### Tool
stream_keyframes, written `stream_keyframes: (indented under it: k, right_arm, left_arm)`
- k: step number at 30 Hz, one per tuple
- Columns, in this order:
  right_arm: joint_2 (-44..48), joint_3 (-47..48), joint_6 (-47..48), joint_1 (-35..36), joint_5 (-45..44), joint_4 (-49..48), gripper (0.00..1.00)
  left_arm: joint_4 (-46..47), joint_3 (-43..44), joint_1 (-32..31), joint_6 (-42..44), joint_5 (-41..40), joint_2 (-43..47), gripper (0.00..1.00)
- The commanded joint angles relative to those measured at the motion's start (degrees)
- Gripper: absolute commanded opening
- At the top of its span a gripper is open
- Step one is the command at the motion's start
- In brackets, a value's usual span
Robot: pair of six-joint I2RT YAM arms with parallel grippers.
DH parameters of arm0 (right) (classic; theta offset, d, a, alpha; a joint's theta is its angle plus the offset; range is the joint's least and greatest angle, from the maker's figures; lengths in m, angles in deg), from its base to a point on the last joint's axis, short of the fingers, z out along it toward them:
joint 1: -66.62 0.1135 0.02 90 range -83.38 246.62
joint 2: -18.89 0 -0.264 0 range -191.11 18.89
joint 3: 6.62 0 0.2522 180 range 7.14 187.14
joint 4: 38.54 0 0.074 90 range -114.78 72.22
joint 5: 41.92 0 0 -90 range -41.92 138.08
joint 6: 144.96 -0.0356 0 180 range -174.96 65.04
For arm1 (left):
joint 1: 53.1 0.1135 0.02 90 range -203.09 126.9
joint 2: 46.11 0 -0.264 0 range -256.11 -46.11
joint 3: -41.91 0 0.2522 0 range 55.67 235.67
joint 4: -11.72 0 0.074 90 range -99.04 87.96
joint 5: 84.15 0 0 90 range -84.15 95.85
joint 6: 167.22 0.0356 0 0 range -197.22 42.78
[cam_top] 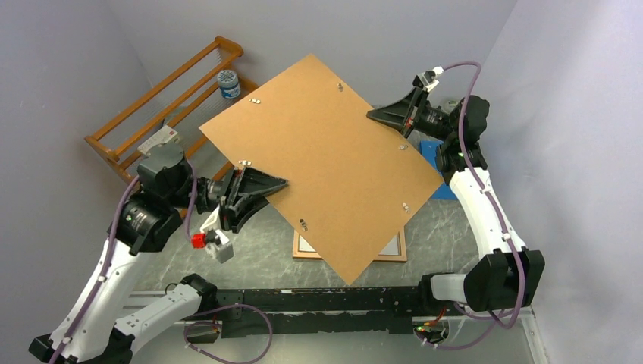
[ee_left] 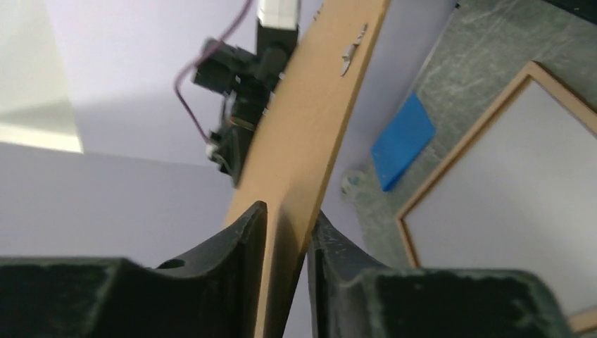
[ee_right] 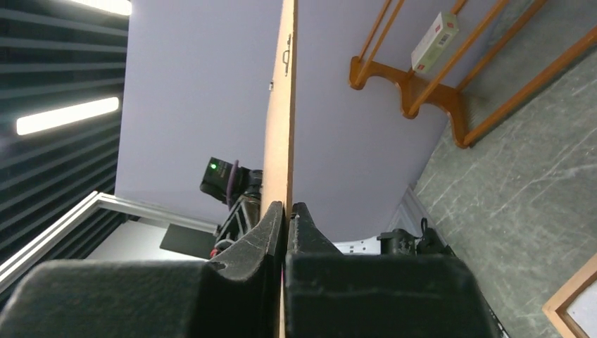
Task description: Put the photo into the frame
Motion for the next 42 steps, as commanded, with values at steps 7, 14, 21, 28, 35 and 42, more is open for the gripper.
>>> stream_keyframes:
  k: [7, 14, 21, 28, 35, 42]
  right_arm:
    - [2.0, -1.9, -6.4, 2.7, -0.3, -16.3, 0.0]
    - [1.2, -5.1, -1.6, 0.4, -2.0, -11.9, 0.0]
    - [-0.1, -6.3, 6.5, -1.4, -4.9, -4.4, 0.0]
    - [-3.1, -9.0, -3.4, -3.7, -4.6, -15.8, 0.0]
    - [-5.0, -8.1, -6.6, -7.4, -5.0, -17.2, 0.0]
    - [-5.4, -5.9, -1.2, -11.2, -7.5, -11.1, 0.0]
  left_arm:
    - [17.1, -14.2, 0.0, -23.9, -18.7, 0.6, 0.77]
    - [20.0, -20.3, 0.0, -33.4, -24.2, 6.6, 0.94]
    - [17.4, -23.4, -0.1, -39.4, -27.3, 10.2, 0.94]
    - [16.2, -26.2, 0.0, -40.3, -30.5, 13.4, 0.94]
    - [15.5, -26.1, -0.1, -39.9, -29.7, 12.7, 0.94]
    - [13.5, -21.3, -0.1, -50.5, -37.2, 8.4, 0.94]
